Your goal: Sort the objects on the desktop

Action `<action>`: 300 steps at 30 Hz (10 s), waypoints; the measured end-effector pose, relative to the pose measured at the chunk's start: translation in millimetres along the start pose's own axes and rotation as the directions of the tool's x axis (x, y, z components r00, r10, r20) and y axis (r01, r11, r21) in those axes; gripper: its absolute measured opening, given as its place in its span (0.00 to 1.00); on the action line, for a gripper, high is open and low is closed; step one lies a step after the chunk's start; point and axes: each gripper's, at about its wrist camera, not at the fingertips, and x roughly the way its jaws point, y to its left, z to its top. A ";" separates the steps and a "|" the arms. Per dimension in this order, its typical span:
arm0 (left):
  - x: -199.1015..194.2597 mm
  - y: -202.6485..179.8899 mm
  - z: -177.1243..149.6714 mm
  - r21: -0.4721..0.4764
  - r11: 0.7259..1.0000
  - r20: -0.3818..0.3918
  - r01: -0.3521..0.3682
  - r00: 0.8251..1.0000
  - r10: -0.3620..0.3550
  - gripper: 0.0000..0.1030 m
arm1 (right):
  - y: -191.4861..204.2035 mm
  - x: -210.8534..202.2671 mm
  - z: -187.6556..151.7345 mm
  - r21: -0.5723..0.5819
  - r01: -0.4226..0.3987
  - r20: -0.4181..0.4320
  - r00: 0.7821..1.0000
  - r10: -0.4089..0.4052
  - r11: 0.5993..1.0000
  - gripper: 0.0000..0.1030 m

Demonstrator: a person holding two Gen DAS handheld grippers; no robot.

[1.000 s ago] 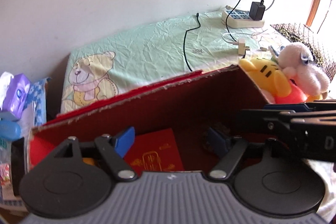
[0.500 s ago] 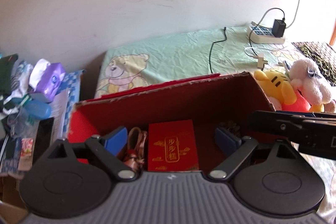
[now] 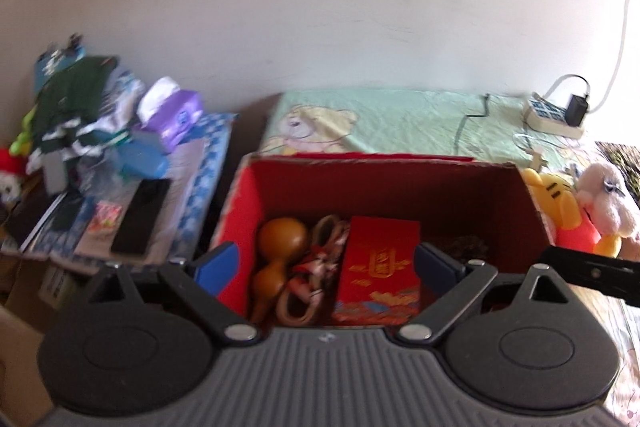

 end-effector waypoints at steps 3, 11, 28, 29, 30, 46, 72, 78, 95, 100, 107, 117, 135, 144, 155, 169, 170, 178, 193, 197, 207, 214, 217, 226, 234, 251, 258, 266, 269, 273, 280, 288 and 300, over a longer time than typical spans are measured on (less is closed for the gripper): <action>-6.5 15.1 -11.2 -0.049 0.998 -0.005 -0.033 0.999 0.033 0.92 | 1.8 3.0 -8.7 0.000 -0.044 -0.033 0.998 0.044 0.999 0.44; -1.8 46.7 -54.4 -0.143 0.984 -0.098 -0.102 0.991 0.089 0.92 | 18.2 22.5 -38.1 -0.053 -0.132 -0.114 0.985 0.126 0.990 0.45; 43.2 62.3 -106.4 -0.107 0.986 -0.264 -0.124 0.960 0.092 0.70 | 43.5 79.0 -74.4 -0.148 -0.130 -0.287 0.954 0.083 0.980 0.48; 46.3 63.0 -107.3 -0.105 0.987 -0.270 -0.121 0.959 0.089 0.69 | 42.2 83.2 -75.9 -0.141 -0.120 -0.295 0.952 0.074 0.983 0.48; 49.3 63.7 -108.3 -0.102 0.988 -0.276 -0.116 0.958 0.084 0.66 | 40.5 86.5 -78.1 -0.135 -0.110 -0.303 0.951 0.065 0.985 0.48; 83.1 60.7 -111.7 -0.036 0.999 -0.363 -0.022 0.932 0.008 0.28 | 41.2 128.2 -92.5 -0.096 -0.027 -0.387 0.922 -0.012 0.995 0.42; 63.3 -72.7 -126.5 0.219 0.951 -0.397 0.217 0.911 -0.117 0.09 | -44.6 44.3 -90.4 0.048 0.114 -0.349 0.933 -0.091 0.992 0.18; 51.3 -129.3 -135.3 0.314 0.899 -0.401 0.305 0.901 -0.166 0.09 | -79.8 0.5 -91.8 0.105 0.198 -0.297 0.942 -0.159 0.975 0.18; -4.8 -215.5 -91.4 0.475 0.796 -0.222 0.375 0.926 -0.304 0.10 | -95.9 -86.8 -35.5 0.074 0.268 -0.009 0.963 -0.268 0.960 0.18; -8.9 -195.0 -55.5 0.433 0.819 -0.153 0.377 0.926 -0.345 0.12 | -70.6 -78.7 1.8 -0.031 0.239 0.062 0.970 -0.237 0.971 0.19; 1.4 -141.2 -16.6 0.370 0.850 -0.103 0.376 0.925 -0.365 0.12 | -35.9 -37.3 44.0 -0.167 0.181 0.038 0.983 -0.177 0.969 0.19; 67.5 -87.3 -5.7 0.190 0.838 -0.258 0.512 0.849 -0.460 0.13 | -1.0 39.9 64.6 -0.351 0.178 -0.137 0.961 -0.239 0.919 0.19; 116.4 -59.1 -23.6 0.207 0.827 -0.381 0.523 0.822 -0.424 0.19 | 24.1 124.0 53.0 -0.604 0.162 -0.342 0.832 -0.438 0.780 0.11; 130.2 -49.4 -22.3 0.227 0.831 -0.393 0.507 0.829 -0.398 0.33 | 14.4 146.4 46.1 -0.627 0.120 -0.450 0.751 -0.483 0.770 0.12; 136.5 -45.2 -16.9 0.201 0.872 -0.359 0.446 0.862 -0.358 0.39 | 13.0 156.4 47.3 -0.650 0.107 -0.445 0.749 -0.491 0.753 0.18; 145.8 -44.2 -12.5 0.201 0.902 -0.335 0.383 0.892 -0.304 0.54 | 6.5 142.8 58.4 -0.594 0.152 -0.398 0.798 -0.452 0.790 0.17; 145.7 -44.8 -12.4 0.203 0.902 -0.332 0.380 0.894 -0.302 0.55 | 7.0 141.5 59.4 -0.590 0.156 -0.389 0.805 -0.448 0.792 0.17; 145.7 -46.6 -12.6 0.212 0.919 -0.310 0.332 0.915 -0.259 0.58 | 2.8 137.8 58.1 -0.560 0.211 -0.332 0.829 -0.450 0.801 0.17; 144.8 -47.2 -12.7 0.209 0.945 -0.281 0.251 0.941 -0.188 0.62 | 2.6 125.9 46.0 -0.530 0.272 -0.217 0.872 -0.439 0.803 0.19; 146.1 -46.6 -12.5 0.203 0.951 -0.284 0.234 0.943 -0.172 0.62 | 4.9 126.0 42.6 -0.532 0.283 -0.196 0.875 -0.442 0.798 0.25; 145.4 -44.6 -11.9 0.190 0.961 -0.270 0.199 0.952 -0.144 0.62 | 7.9 126.4 34.4 -0.540 0.321 -0.141 0.877 -0.460 0.778 0.25; 146.9 -37.7 -10.8 0.142 0.980 -0.262 0.137 0.960 -0.097 0.63 | 13.8 133.5 28.7 -0.517 0.381 -0.072 0.873 -0.482 0.766 0.26; 149.3 -35.2 -9.6 0.125 0.984 -0.274 0.129 0.957 -0.091 0.65 | 14.9 134.6 29.0 -0.509 0.394 -0.055 0.872 -0.486 0.765 0.27; 153.4 -31.2 -8.1 0.100 0.990 -0.300 0.095 0.952 -0.061 0.71 | 15.4 133.5 25.5 -0.502 0.406 -0.031 0.874 -0.484 0.764 0.30; 154.1 -31.0 -8.2 0.103 0.992 -0.300 0.071 0.953 -0.037 0.79 | 9.2 123.4 24.9 -0.440 0.405 0.006 0.894 -0.448 0.801 0.28; 151.6 -33.0 -9.2 0.115 0.993 -0.261 -0.005 0.965 0.035 0.80 | -3.2 106.4 27.0 -0.378 0.276 0.034 0.958 -0.284 0.884 0.24; 149.9 -33.3 -8.7 0.118 0.993 -0.241 -0.028 0.969 0.056 0.81 | -7.7 122.2 34.5 -0.360 0.198 -0.119 0.960 -0.255 0.912 0.15; 149.3 -35.6 -8.8 0.131 0.990 -0.227 -0.046 0.971 0.075 0.81 | -7.7 122.1 30.7 -0.354 0.217 -0.129 0.952 -0.277 0.910 0.11; 150.0 -35.7 -8.4 0.130 0.990 -0.228 -0.055 0.970 0.084 0.81 | -8.8 122.9 31.3 -0.352 0.220 -0.127 0.952 -0.279 0.910 0.10; 150.0 -36.0 -8.3 0.132 0.989 -0.223 -0.071 0.970 0.099 0.81 | -9.2 124.5 32.7 -0.351 0.221 -0.124 0.952 -0.279 0.910 0.10; 150.4 -36.2 -8.9 0.137 0.987 -0.226 -0.079 0.968 0.109 0.81 | -7.7 126.6 32.5 -0.362 0.227 -0.129 0.948 -0.290 0.904 0.10; 151.1 -38.0 -9.4 0.152 0.986 -0.231 -0.064 0.968 0.098 0.81 | -6.4 128.3 31.9 -0.367 0.247 -0.129 0.941 -0.312 0.897 0.08; 150.3 -41.2 -10.8 0.178 0.983 -0.224 -0.046 0.971 0.086 0.83 | -6.7 128.1 31.5 -0.361 0.239 -0.146 0.940 -0.308 0.901 0.07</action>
